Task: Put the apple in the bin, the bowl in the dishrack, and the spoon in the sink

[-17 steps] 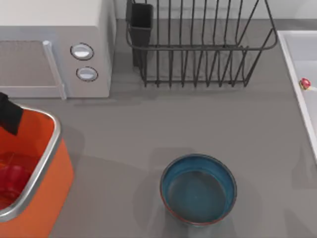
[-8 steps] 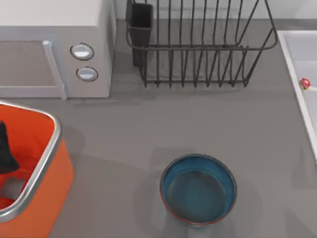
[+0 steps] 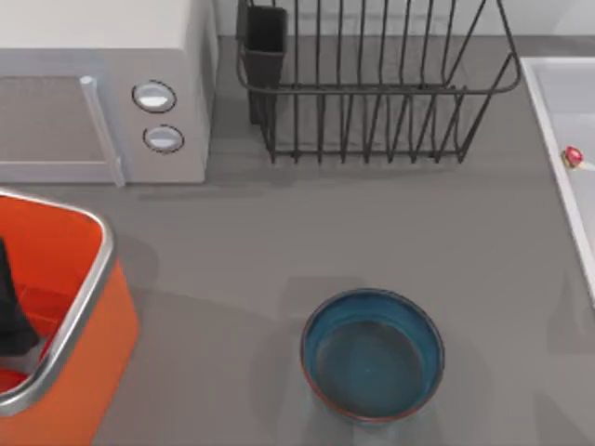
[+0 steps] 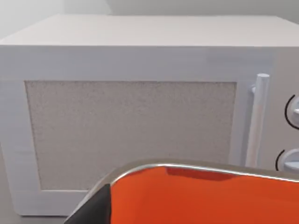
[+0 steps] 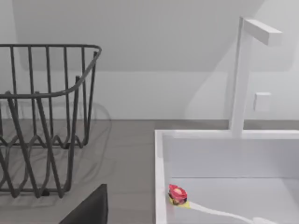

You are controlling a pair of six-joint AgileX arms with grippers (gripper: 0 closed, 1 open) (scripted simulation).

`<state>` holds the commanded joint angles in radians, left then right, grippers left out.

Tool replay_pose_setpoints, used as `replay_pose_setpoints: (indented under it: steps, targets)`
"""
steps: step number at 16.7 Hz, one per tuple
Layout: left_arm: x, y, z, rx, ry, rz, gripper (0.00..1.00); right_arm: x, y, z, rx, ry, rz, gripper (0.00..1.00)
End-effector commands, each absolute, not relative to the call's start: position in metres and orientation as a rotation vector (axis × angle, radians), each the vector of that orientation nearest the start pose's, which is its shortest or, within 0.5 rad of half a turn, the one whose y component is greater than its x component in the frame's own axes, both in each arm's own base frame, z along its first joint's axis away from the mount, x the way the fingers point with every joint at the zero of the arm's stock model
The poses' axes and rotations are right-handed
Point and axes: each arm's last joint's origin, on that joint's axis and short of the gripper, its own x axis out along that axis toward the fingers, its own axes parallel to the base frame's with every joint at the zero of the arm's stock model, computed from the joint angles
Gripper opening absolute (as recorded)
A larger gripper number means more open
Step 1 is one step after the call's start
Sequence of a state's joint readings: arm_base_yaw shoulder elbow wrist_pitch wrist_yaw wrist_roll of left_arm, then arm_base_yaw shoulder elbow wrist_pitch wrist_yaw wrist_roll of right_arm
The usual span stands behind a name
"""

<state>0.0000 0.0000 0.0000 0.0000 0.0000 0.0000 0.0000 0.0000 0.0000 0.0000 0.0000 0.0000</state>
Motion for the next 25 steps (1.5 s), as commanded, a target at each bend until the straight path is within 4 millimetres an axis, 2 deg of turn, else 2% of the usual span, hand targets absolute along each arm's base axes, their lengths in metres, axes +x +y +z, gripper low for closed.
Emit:
replay_pose_setpoints:
  steps: [6,10,13,15,18,22,25]
  targets:
    - [0.106,-0.001,0.16,0.0,0.0,0.0,1.0,0.106,0.001,0.166,0.013,0.028,0.016,1.0]
    - [0.106,-0.001,0.16,0.0,0.0,0.0,1.0,0.11,0.011,0.198,0.07,0.192,0.095,1.0]
    - [0.106,-0.001,0.16,0.0,0.0,0.0,1.0,0.127,0.025,0.227,0.113,0.426,0.165,1.0]
    - [0.106,-0.001,0.16,0.0,0.0,0.0,1.0,0.146,0.041,0.241,0.126,0.628,0.199,1.0]
    - [0.106,-0.001,0.16,0.0,0.0,0.0,1.0,0.181,0.073,0.25,0.107,0.953,0.215,1.0]
    - [0.106,-0.001,0.16,0.0,0.0,0.0,1.0,0.224,0.128,0.242,0.025,1.312,0.181,1.0]
    - [0.106,-0.001,0.16,0.0,0.0,0.0,1.0,0.243,0.166,0.234,-0.044,1.472,0.143,1.0]
